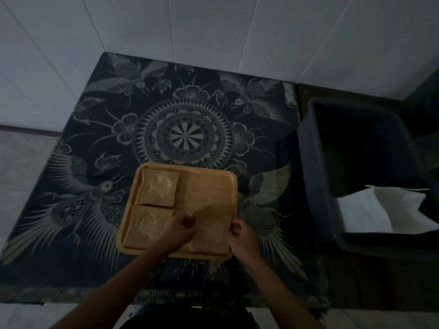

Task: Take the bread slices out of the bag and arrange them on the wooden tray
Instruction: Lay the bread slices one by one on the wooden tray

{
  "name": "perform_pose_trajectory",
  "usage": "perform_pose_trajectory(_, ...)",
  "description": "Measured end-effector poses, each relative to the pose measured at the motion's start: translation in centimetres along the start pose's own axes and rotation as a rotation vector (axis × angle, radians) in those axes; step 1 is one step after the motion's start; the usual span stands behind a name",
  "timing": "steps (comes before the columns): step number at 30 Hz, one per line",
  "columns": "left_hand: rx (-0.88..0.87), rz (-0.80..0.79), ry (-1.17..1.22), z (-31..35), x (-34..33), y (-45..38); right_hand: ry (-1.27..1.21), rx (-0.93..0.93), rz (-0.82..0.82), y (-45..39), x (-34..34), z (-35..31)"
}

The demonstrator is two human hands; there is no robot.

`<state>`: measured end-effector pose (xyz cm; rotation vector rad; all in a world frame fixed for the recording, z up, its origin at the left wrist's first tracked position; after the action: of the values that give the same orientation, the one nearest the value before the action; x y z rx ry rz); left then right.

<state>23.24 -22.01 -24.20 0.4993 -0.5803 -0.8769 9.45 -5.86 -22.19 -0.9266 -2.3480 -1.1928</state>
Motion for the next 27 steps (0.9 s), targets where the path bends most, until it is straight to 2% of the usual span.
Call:
perform_pose_trajectory(10, 0.026, 0.098, 0.032, -1.4, -0.4, 1.9, 0.062, 0.010, -0.048, -0.3, -0.1, 0.5)
perform_pose_trajectory(21, 0.031, 0.160, 0.057, -0.3, -1.0, 2.0, 0.102, -0.013, -0.028, -0.6, -0.1, 0.1)
perform_pose_trajectory(27, 0.074, 0.129, 0.203, -0.2, -1.1, 1.6, 0.048, -0.004, -0.033, -0.9, 0.1, -0.6)
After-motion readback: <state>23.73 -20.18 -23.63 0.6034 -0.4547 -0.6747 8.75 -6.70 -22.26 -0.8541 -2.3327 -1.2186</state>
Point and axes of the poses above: each hand's wrist, its own y-axis away from the middle knuckle, its own x-axis out of the back of the hand, z = x × y, the point moved 2 cm from there along -y, towards the middle knuckle, and after that the axes turned 8 degrees about y, right-handed, at the moved point
